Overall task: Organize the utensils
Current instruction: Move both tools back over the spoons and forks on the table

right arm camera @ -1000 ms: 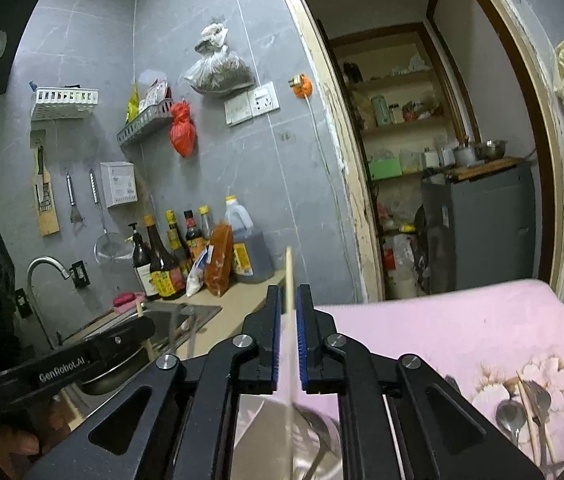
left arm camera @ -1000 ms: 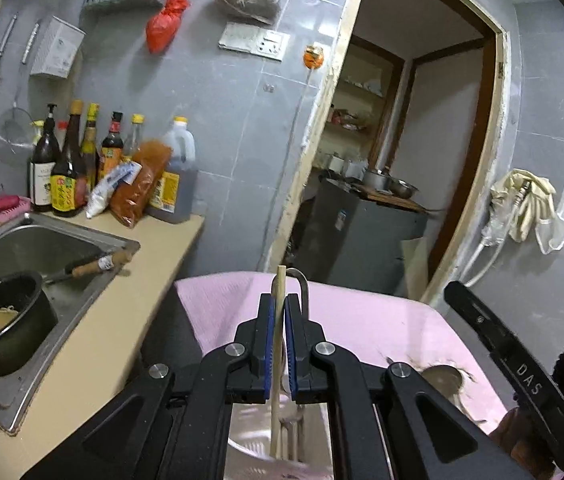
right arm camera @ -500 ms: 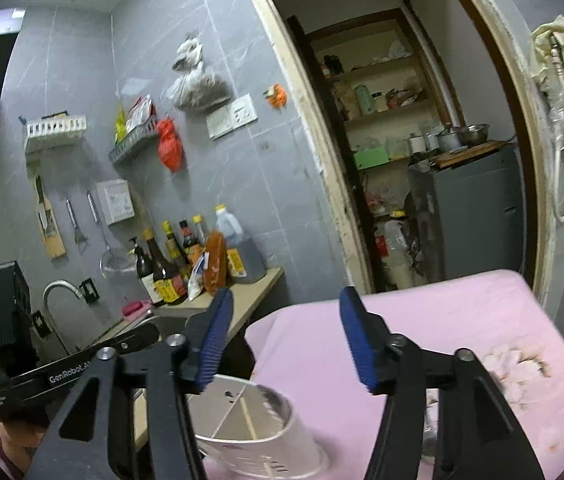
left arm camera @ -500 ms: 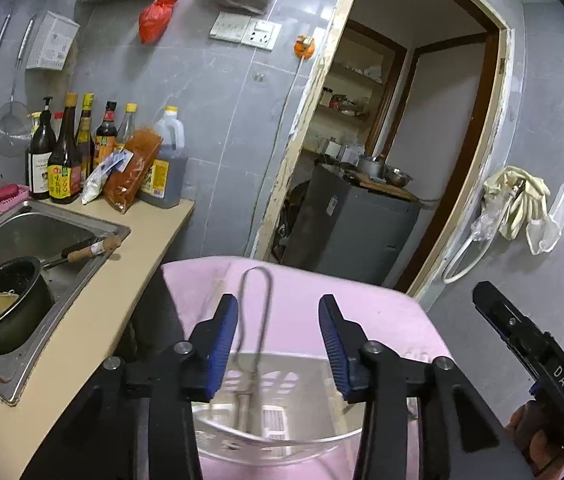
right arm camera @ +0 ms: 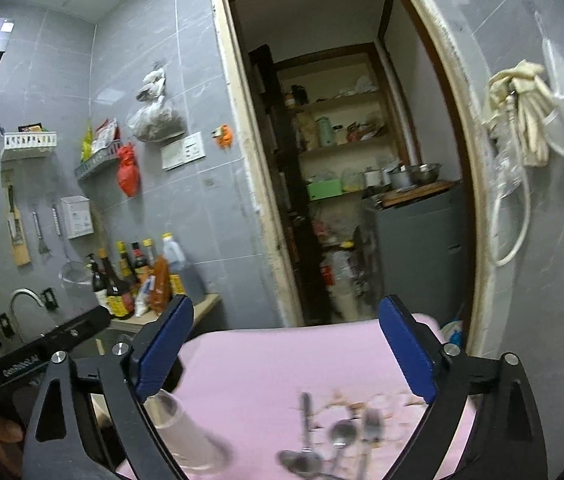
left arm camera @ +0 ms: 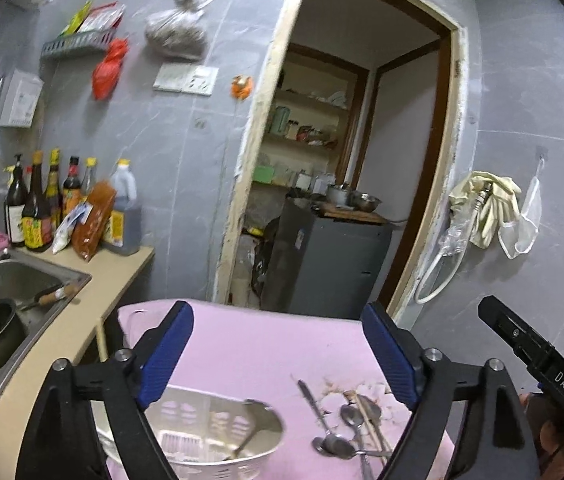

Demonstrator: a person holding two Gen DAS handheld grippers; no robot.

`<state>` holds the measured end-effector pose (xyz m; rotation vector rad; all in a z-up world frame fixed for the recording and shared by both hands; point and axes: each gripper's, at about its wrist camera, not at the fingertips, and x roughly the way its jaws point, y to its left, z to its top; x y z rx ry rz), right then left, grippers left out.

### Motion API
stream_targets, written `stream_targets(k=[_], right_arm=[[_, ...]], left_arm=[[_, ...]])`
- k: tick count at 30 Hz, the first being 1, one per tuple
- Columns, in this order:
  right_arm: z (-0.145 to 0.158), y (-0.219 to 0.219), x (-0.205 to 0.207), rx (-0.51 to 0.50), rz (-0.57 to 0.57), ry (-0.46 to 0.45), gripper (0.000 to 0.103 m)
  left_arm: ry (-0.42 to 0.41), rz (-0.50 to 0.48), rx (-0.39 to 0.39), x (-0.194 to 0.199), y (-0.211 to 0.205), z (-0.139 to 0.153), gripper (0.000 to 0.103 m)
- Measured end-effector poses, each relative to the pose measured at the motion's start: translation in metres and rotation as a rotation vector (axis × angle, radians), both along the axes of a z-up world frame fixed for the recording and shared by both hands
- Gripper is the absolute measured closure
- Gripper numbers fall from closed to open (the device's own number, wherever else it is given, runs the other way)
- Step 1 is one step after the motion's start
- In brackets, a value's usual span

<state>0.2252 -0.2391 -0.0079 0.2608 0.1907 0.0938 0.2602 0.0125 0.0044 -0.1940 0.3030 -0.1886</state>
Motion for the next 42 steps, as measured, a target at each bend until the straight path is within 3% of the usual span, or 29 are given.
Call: stream_targets(k=[5,13,28,30,35,42], right_arm=[[-0.003,-0.027,-0.008,-0.05,-0.034,0.004,0.003],[-0.031,-0.067,-0.004,-0.082,-0.044,0.095,0.003],[-0.127,-0.123,0.043,0.012,0.046,0.362,0.003],[-0.138,-0.126,0.049,0.026,0.06,0.388,0.008],[-0.166,-0.125,0.07,0.057,0.106,0.467,0.025],[-0.195,-0.104,0.101,0.102,0.209,0.559,0.04]], left_arm=[[-0.039,0.028,0.044,-0.006,-0.034,-0.005,0.006],[-0.023,0.026,0.097,-0.005,-0.075,-0.023,0.003],[0.185,-0.044,0.128,0.031,-0.132,-0.088,0.003],[0.216,-0.045,0.119,0.039,-0.135,-0.097,0.003],[0.295,-0.036,0.13,0.063,-0.142,-0.113,0.019],[0.492,-0.015,0.109,0.112,-0.144,-0.147,0.04]])
